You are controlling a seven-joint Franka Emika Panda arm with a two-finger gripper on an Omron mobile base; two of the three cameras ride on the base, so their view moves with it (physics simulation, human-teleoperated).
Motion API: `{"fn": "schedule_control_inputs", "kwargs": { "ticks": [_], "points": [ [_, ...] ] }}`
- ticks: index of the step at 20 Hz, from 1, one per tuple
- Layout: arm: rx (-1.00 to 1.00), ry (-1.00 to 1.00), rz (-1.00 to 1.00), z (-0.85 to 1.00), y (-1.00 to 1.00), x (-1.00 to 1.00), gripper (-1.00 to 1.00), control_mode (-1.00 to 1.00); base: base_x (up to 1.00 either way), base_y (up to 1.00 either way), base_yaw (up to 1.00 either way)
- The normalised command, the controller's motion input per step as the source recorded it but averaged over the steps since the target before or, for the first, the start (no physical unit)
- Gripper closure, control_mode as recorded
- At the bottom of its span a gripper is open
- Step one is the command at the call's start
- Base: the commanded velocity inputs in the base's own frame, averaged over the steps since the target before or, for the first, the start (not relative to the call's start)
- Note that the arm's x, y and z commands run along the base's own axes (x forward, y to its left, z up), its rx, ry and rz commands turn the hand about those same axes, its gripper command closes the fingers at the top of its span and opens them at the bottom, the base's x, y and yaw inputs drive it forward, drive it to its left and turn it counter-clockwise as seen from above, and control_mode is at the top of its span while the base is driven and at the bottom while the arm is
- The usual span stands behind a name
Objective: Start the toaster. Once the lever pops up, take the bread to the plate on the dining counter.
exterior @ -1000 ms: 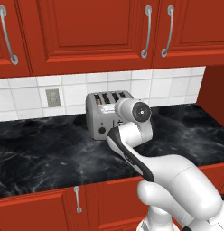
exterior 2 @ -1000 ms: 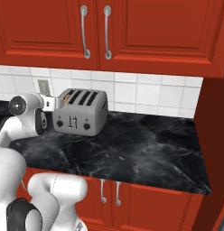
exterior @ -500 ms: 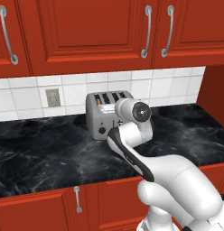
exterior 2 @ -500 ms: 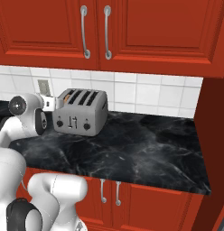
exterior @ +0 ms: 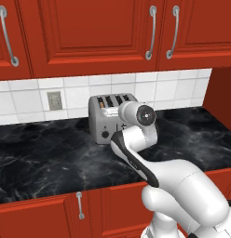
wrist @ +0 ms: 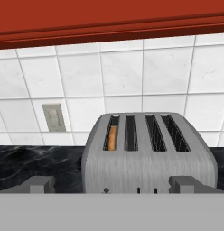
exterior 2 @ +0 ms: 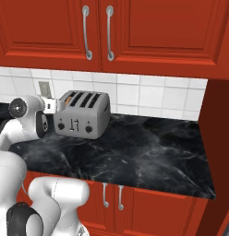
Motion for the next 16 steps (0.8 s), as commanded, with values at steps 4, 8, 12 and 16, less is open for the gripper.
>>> {"fn": "schedule_control_inputs", "kwargs": {
  "ticks": [4, 8, 12, 16],
  "points": [
    [0.00, 0.00, 0.00, 0.00, 0.00, 0.00, -1.00, -1.00, 0.00, 0.00, 0.00],
    [0.00, 0.00, 0.00, 0.00, 0.00, 0.00, -1.00, -1.00, 0.00, 0.00, 0.00],
    [0.00, 0.00, 0.00, 0.00, 0.00, 0.00, -1.00, -1.00, 0.00, 0.00, 0.00],
    [0.00, 0.00, 0.00, 0.00, 0.00, 0.00, -1.00, -1.00, 0.00, 0.00, 0.00]
  ]
}}
